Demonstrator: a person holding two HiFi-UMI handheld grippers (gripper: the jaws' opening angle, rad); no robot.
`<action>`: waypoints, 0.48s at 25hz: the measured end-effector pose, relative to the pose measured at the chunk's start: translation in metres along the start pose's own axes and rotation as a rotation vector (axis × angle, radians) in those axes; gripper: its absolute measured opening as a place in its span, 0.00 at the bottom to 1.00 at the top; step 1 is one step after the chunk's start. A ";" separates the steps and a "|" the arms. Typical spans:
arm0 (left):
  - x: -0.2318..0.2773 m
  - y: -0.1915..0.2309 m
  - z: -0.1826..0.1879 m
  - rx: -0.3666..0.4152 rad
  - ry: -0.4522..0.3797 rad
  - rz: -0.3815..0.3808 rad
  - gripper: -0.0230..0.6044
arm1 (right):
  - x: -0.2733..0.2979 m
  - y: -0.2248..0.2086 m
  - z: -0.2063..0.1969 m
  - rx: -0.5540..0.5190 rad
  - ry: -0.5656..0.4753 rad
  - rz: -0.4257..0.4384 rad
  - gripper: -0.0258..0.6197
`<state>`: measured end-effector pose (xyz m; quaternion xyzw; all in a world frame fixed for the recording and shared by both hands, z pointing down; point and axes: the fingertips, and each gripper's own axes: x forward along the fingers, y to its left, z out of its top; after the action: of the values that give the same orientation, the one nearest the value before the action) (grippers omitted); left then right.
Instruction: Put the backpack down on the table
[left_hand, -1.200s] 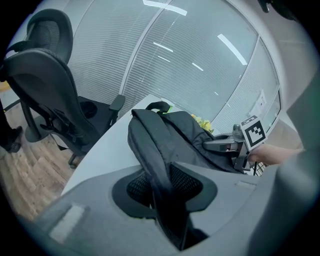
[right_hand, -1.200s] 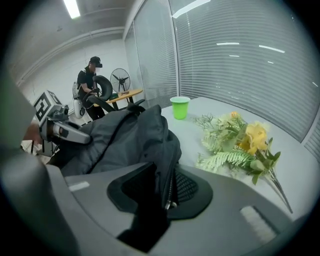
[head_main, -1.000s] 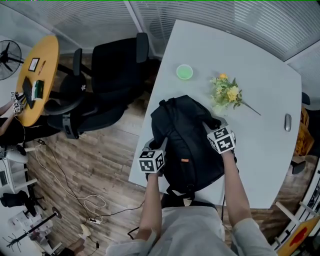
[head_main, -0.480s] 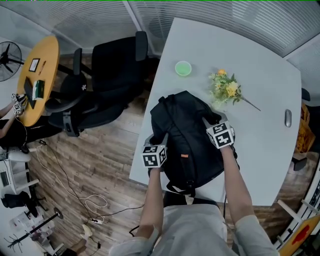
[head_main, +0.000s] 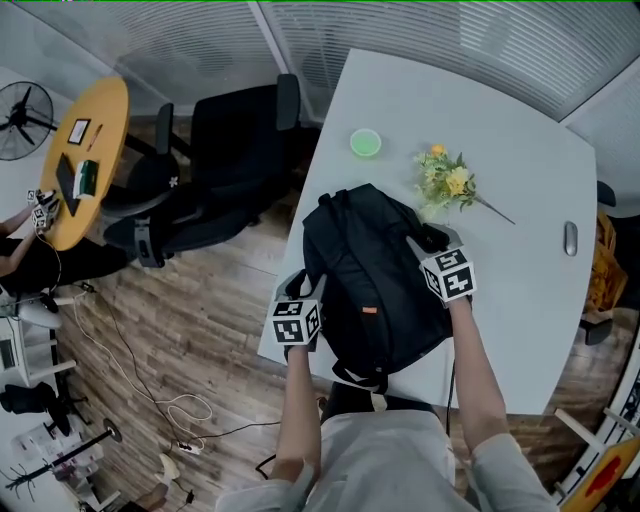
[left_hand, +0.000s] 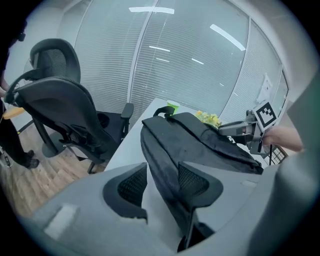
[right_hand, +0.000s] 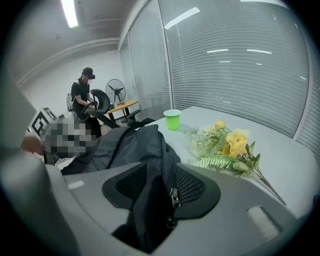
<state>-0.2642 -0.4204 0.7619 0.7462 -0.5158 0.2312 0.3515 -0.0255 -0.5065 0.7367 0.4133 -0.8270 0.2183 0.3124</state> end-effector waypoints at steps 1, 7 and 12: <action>-0.003 0.000 0.000 0.000 -0.005 0.004 0.36 | -0.002 0.002 -0.001 0.002 -0.001 0.005 0.32; -0.021 -0.010 0.002 0.004 -0.036 0.012 0.36 | -0.015 0.019 -0.009 0.002 -0.004 0.030 0.31; -0.034 -0.022 0.002 0.002 -0.069 0.001 0.36 | -0.028 0.024 -0.015 -0.006 -0.010 0.033 0.31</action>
<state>-0.2558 -0.3963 0.7299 0.7538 -0.5279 0.2060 0.3327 -0.0269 -0.4686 0.7249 0.3996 -0.8359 0.2188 0.3061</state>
